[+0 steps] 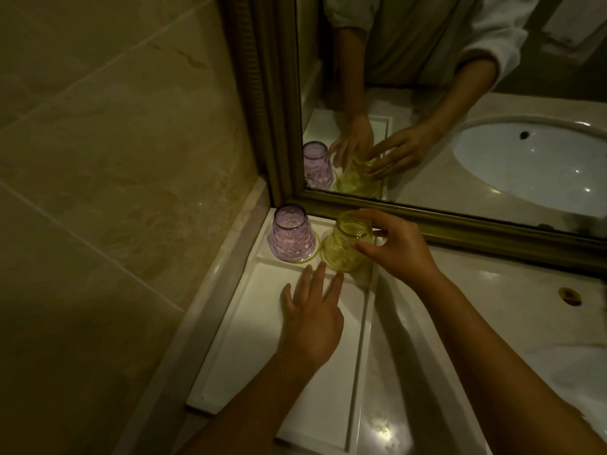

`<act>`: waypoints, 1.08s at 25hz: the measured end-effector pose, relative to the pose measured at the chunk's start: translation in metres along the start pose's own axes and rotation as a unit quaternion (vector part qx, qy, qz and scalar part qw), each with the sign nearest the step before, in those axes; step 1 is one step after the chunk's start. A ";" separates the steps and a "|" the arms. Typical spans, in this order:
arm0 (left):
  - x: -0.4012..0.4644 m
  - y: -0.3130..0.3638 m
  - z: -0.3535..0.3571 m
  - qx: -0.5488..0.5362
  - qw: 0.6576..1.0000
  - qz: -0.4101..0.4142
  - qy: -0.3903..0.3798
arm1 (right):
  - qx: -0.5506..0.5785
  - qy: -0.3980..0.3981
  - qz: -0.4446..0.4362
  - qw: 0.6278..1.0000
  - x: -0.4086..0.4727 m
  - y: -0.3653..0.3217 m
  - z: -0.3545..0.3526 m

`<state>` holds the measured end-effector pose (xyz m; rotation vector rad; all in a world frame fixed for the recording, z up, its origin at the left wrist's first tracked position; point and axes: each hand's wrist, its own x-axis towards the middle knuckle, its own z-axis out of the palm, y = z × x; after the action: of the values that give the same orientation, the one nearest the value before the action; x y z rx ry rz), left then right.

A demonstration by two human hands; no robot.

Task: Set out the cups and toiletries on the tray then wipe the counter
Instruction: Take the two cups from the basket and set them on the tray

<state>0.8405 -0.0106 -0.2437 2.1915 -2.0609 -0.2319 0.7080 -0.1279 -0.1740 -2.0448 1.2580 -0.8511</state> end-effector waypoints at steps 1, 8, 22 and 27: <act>-0.003 -0.001 -0.003 -0.016 1.000 0.013 0.021 | 0.000 0.000 0.003 1.000 0.000 0.000 0.001; 0.012 -0.033 -0.044 -0.383 0.872 -0.168 0.254 | 0.011 -0.007 0.007 1.000 0.001 0.001 0.009; 0.069 -0.052 -0.048 -0.385 0.879 -0.160 0.232 | -0.117 0.125 -0.100 0.980 -0.022 -0.028 0.027; 0.071 -0.059 -0.051 -0.427 0.869 -0.145 0.202 | -0.265 0.006 -0.122 0.956 -0.066 -0.045 0.102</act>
<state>0.9127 -0.0780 -0.2074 1.7435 -1.0742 -0.5361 0.7878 -0.0356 -0.2182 -2.6663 1.3671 -0.6792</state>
